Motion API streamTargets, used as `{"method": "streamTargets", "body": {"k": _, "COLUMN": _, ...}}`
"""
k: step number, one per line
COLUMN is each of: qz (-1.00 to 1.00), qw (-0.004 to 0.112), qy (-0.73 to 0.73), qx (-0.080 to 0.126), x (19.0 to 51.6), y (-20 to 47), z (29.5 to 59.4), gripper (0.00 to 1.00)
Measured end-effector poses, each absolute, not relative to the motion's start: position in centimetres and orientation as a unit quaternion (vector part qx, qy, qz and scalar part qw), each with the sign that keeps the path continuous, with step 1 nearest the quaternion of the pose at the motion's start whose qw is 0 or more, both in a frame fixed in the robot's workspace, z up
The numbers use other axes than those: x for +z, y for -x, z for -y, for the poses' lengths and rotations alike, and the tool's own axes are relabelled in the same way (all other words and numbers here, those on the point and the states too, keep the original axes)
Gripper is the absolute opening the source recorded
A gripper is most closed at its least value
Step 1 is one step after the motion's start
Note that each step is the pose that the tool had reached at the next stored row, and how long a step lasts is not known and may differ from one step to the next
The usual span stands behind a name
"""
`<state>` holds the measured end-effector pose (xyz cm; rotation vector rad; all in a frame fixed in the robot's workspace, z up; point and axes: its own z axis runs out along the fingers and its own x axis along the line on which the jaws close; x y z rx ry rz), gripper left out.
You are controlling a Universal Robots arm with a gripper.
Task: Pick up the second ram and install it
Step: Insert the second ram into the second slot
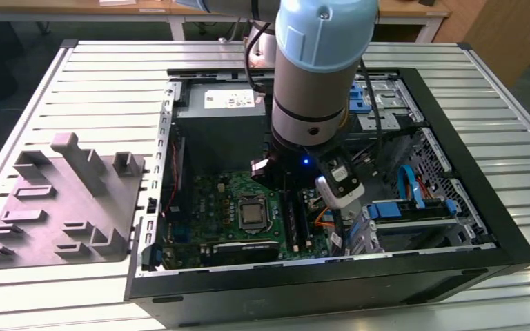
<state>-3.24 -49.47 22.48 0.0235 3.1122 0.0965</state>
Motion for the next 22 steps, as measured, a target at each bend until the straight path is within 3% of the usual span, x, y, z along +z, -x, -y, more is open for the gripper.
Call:
{"method": "streamTargets", "body": {"k": 5, "qz": -0.999, "qw": 0.014, "qy": -0.008, "qx": 0.040, "x": 22.50, "y": 3.25, "z": 49.48, "gripper": 0.12}}
{"method": "streamTargets", "body": {"k": 22, "qz": -0.999, "qw": 0.014, "qy": -0.008, "qx": 0.040, "x": 22.50, "y": 3.24, "z": 50.04, "gripper": 0.12}}
